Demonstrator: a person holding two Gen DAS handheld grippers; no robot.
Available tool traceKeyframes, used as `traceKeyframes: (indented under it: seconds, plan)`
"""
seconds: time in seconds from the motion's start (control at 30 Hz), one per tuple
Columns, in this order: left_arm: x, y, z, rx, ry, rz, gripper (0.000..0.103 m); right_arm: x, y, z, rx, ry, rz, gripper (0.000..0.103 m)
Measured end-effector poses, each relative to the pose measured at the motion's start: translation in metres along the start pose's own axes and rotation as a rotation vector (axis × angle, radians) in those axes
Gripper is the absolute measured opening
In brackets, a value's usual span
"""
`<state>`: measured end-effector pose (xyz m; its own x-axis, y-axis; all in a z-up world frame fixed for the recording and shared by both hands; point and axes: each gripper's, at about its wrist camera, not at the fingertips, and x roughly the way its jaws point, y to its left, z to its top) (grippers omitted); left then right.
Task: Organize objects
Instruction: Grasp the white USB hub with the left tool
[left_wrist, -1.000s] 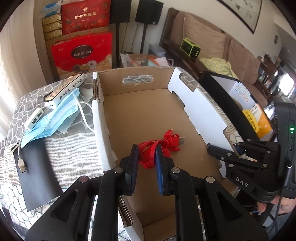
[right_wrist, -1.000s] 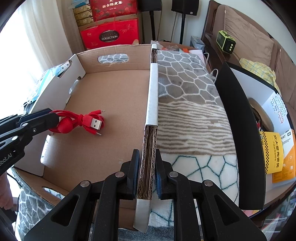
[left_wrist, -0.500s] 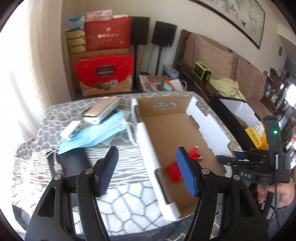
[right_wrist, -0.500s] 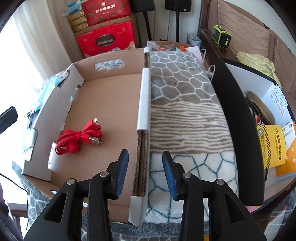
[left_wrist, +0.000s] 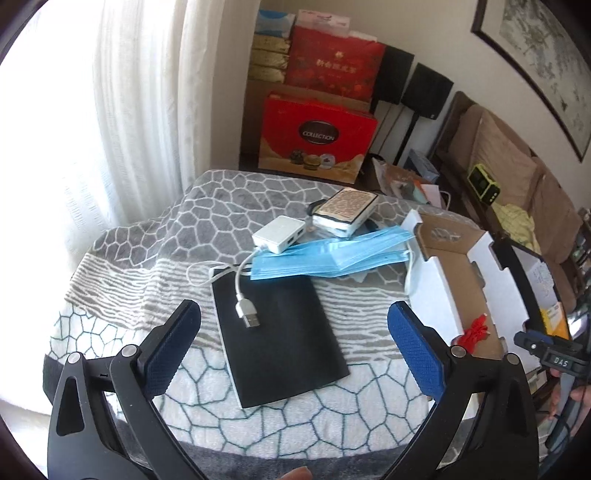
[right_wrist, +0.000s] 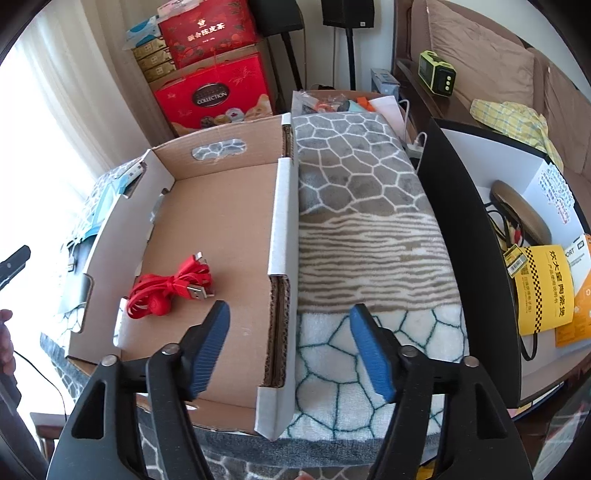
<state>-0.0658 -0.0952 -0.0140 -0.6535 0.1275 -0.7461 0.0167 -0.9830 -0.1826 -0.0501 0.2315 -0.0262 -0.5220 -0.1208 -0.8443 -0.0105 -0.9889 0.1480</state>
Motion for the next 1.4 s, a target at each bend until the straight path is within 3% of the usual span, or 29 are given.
traceKeyframes:
  seconds: [0.3, 0.47, 0.6, 0.73, 0.83, 1.0, 1.13, 1.3, 1.37, 1.4]
  plan:
    - [0.018, 0.038, -0.007, -0.049, 0.062, 0.074, 0.102, -0.001, 0.008, 0.002, -0.032, -0.009, -0.025, 0.079]
    - [0.032, 0.043, -0.008, -0.006, 0.088, 0.104, 0.102, 0.000, 0.012, 0.001, -0.061, -0.004, -0.046, 0.079]
    - [0.045, 0.043, 0.004, 0.009, 0.100, 0.088, 0.102, 0.002, 0.012, 0.000, -0.058, 0.001, -0.042, 0.079]
    - [0.059, 0.042, 0.031, -0.005, 0.104, -0.004, 0.102, 0.005, 0.012, 0.001, -0.051, 0.004, -0.036, 0.079]
    - [0.075, 0.037, 0.052, 0.021, 0.118, -0.028, 0.102, 0.007, 0.011, 0.002, -0.051, 0.008, -0.038, 0.079]
    - [0.115, 0.028, 0.073, 0.064, 0.191, -0.071, 0.102, 0.010, 0.010, 0.003, -0.049, 0.011, -0.042, 0.079]
    - [0.144, 0.020, 0.076, 0.122, 0.243, -0.058, 0.092, 0.011, 0.009, 0.004, -0.050, 0.012, -0.044, 0.079]
    - [0.162, 0.014, 0.078, 0.153, 0.259, -0.076, 0.090, 0.014, 0.009, 0.004, -0.056, 0.019, -0.044, 0.079]
    - [0.167, 0.014, 0.080, 0.143, 0.273, -0.098, 0.080, 0.016, 0.009, 0.003, -0.059, 0.021, -0.046, 0.079]
    - [0.169, 0.013, 0.081, 0.143, 0.281, -0.109, 0.069, 0.017, 0.009, 0.003, -0.060, 0.022, -0.048, 0.079]
